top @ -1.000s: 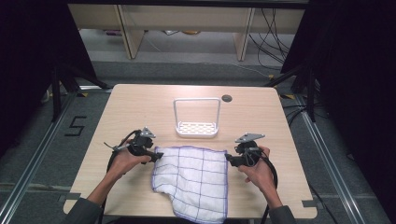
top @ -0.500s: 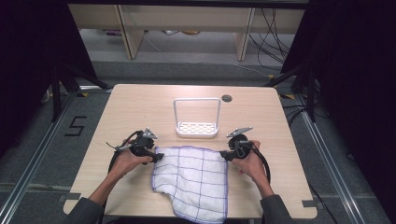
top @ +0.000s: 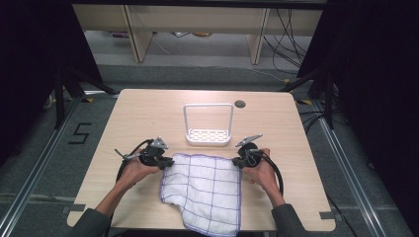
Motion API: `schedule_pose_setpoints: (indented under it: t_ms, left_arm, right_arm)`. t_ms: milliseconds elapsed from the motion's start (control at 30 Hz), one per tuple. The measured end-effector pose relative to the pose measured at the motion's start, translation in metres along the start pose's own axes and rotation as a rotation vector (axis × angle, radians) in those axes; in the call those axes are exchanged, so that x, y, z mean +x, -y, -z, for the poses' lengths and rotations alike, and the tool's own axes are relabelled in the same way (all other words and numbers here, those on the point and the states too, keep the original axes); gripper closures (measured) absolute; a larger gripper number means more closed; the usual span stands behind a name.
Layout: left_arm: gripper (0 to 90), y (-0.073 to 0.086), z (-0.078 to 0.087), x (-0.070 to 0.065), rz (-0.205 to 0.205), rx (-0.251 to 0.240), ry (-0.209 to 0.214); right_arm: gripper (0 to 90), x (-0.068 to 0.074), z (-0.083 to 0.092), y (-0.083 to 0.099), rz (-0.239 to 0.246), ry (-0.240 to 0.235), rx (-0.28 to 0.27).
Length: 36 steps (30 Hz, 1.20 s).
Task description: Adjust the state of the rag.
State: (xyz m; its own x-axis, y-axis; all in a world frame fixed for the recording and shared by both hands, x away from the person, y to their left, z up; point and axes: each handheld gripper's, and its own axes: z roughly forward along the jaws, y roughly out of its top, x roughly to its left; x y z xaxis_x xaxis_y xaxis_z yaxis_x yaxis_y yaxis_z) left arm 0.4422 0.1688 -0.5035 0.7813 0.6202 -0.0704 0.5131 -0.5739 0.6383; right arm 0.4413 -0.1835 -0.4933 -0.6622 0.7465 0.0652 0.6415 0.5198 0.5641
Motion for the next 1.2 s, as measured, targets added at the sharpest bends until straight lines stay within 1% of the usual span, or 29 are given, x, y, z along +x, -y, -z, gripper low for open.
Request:
schedule_pose_setpoints:
  t_ms: [33,67,100,133,200,333,367,400,433,500,533,567,600,633,667,700,733,767,800,833,900,933,967,1000,1033,1067,1133,1167,1200]
  left_arm:
    - [85.5,0.000,0.001,0.002,0.012,-0.024,0.005]
    - [85.8,0.000,0.001,0.002,0.012,-0.024,0.005]
    - [85.8,-0.001,0.004,0.004,0.022,-0.044,0.009]
    - [86.2,-0.003,0.008,0.005,0.017,-0.049,0.004]
    - [86.3,-0.009,0.018,0.007,0.012,-0.080,0.004]
    - [86.4,-0.022,0.034,0.006,0.000,-0.128,-0.015]
    - [86.4,-0.025,0.038,0.007,-0.007,-0.133,-0.018]
    - [86.4,-0.028,0.041,0.007,-0.008,-0.143,-0.021]
    - [86.4,-0.031,0.044,0.008,-0.002,-0.155,-0.018]
    - [86.5,-0.036,0.050,0.009,-0.001,-0.180,-0.014]
    - [86.5,-0.038,0.053,0.008,0.021,-0.210,-0.011]
    - [86.6,-0.040,0.056,0.007,0.028,-0.229,-0.005]
    - [86.6,-0.041,0.061,0.007,0.019,-0.236,0.000]
    - [86.6,-0.042,0.066,0.006,0.012,-0.244,-0.001]
    - [86.6,-0.042,0.066,0.006,0.012,-0.244,-0.001]
    - [86.6,-0.043,0.072,0.006,-0.012,-0.235,-0.002]
    - [86.6,-0.044,0.077,0.005,0.009,-0.263,0.006]
    - [86.6,-0.045,0.081,0.005,0.016,-0.279,0.012]
    - [86.6,-0.045,0.085,0.004,0.024,-0.279,0.020]
    - [86.7,-0.046,0.088,0.003,0.005,-0.287,0.010]
    - [86.6,-0.046,0.091,0.002,0.006,-0.292,0.007]
    - [86.6,-0.046,0.095,0.001,0.002,-0.300,0.024]
    - [86.6,-0.046,0.101,-0.004,0.006,-0.312,0.027]
    - [86.6,-0.046,0.101,-0.004,0.006,-0.312,0.027]
    - [86.6,-0.047,0.109,-0.009,0.002,-0.322,0.044]
    - [86.6,-0.048,0.113,-0.011,-0.004,-0.324,0.042]
    - [86.6,-0.051,0.120,-0.016,-0.007,-0.328,0.059]
    - [86.6,-0.051,0.120,-0.016,-0.007,-0.328,0.059]
    - [86.6,-0.053,0.127,-0.020,-0.021,-0.337,0.070]
  right_arm:
    - [87.0,0.000,0.002,-0.001,-0.014,0.017,0.004]
    - [87.0,0.000,0.002,-0.001,-0.014,0.017,0.004]
    - [87.0,-0.001,0.003,-0.002,-0.008,0.014,-0.003]
    - [87.0,-0.004,0.013,-0.007,-0.015,0.007,-0.024]
    - [87.1,-0.006,0.018,-0.012,-0.004,0.014,-0.053]
    - [87.0,-0.006,0.038,-0.027,0.015,0.027,-0.080]
    - [87.0,-0.006,0.039,-0.029,0.011,0.038,-0.103]
    - [87.0,-0.006,0.043,-0.033,0.016,0.043,-0.098]
    - [87.1,-0.008,0.047,-0.035,0.034,0.044,-0.098]
    - [87.2,-0.008,0.051,-0.041,0.035,0.051,-0.134]
    - [87.2,-0.008,0.054,-0.044,0.035,0.045,-0.141]
    - [87.2,-0.008,0.059,-0.046,0.047,0.046,-0.146]
    - [87.2,-0.006,0.062,-0.048,0.046,0.051,-0.161]
    - [87.3,-0.006,0.068,-0.050,0.063,0.044,-0.159]
    - [87.3,-0.006,0.068,-0.050,0.063,0.044,-0.159]
    - [87.3,-0.003,0.073,-0.051,0.045,0.043,-0.182]
    - [87.3,-0.002,0.086,-0.052,0.067,0.036,-0.186]
    - [87.3,0.000,0.090,-0.052,0.074,0.034,-0.193]
    - [87.4,0.002,0.096,-0.052,0.079,0.036,-0.203]
    - [87.4,0.004,0.101,-0.052,0.074,0.039,-0.217]
    - [87.4,0.006,0.106,-0.052,0.074,0.037,-0.225]
    - [87.4,0.008,0.111,-0.052,0.085,0.034,-0.229]
    - [87.4,0.013,0.120,-0.050,0.086,0.034,-0.240]
    - [87.4,0.013,0.120,-0.050,0.086,0.034,-0.240]
    - [87.4,0.016,0.125,-0.050,0.121,0.041,-0.264]
    - [87.4,0.017,0.128,-0.049,0.119,0.040,-0.268]
    - [87.4,0.020,0.134,-0.049,0.118,0.023,-0.278]
    - [87.4,0.020,0.134,-0.049,0.118,0.023,-0.278]
    - [87.4,0.024,0.142,-0.049,0.119,0.018,-0.294]
